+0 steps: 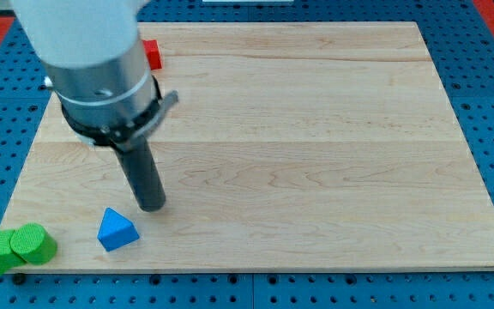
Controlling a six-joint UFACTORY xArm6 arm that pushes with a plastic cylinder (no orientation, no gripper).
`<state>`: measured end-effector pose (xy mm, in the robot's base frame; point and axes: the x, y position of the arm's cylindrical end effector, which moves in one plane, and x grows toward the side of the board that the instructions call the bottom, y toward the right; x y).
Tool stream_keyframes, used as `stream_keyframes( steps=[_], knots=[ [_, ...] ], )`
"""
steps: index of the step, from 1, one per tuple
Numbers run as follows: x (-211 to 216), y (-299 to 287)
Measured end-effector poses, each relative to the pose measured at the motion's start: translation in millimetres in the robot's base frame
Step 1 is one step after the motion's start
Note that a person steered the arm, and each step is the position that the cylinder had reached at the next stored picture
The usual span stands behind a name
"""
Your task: Keep the blue triangle above the green circle
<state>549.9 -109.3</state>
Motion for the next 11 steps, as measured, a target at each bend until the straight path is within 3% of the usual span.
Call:
stream_keyframes(
  steps=[1,2,5,8,11],
  knots=[
    [33.6,8.4],
    [40.9,-40.6],
    [26.5,-90.6],
    [-4.4,-97.0],
    [7.5,-163.9]
  ],
)
